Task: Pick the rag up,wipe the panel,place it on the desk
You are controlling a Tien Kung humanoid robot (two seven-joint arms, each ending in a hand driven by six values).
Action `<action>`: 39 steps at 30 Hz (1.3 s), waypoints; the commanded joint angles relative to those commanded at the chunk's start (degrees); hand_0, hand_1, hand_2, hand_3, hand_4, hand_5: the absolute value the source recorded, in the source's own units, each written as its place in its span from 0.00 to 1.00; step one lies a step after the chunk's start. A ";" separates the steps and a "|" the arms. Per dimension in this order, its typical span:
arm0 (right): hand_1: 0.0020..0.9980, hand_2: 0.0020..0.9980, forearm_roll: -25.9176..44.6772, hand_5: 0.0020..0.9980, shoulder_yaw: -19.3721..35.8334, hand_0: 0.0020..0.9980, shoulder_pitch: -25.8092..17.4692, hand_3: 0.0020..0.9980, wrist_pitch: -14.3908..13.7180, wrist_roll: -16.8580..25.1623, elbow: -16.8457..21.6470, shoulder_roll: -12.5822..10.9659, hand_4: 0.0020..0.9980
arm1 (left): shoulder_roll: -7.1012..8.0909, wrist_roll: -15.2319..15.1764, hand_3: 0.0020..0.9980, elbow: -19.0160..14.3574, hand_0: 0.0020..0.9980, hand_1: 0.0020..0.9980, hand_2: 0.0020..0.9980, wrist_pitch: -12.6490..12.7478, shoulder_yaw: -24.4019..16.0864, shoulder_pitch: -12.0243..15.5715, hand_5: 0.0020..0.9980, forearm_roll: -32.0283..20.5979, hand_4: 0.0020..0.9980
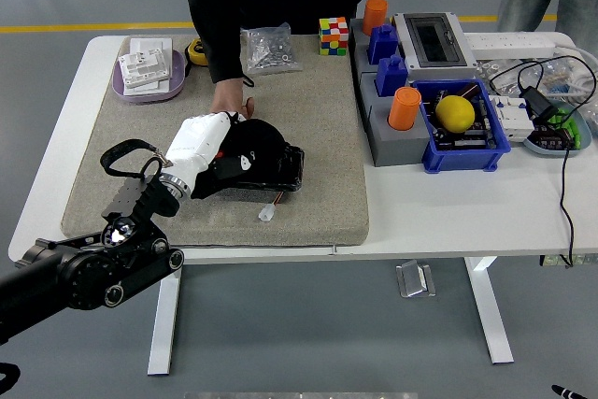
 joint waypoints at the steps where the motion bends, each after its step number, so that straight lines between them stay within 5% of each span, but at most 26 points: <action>1: 0.66 0.72 0.00 0.56 -0.03 0.78 0.01 0.64 0.00 0.00 0.01 -0.01 1.00 | -0.11 0.00 0.53 0.03 0.23 0.11 0.57 0.01 0.17 -0.07 0.11 -0.03 0.46; 21: 0.66 0.72 0.27 0.56 -1.45 0.78 0.65 0.64 0.13 -0.27 0.04 -0.61 1.00 | -4.21 1.44 0.53 -0.70 0.23 0.11 0.57 -0.39 6.27 -4.63 0.11 0.13 0.46; 39: 0.65 0.72 0.24 0.56 -1.28 0.78 0.38 0.63 0.15 -0.33 -0.09 -0.46 1.00 | -3.77 2.06 0.53 0.06 0.23 0.11 0.57 -0.41 6.73 -4.36 0.11 0.79 0.46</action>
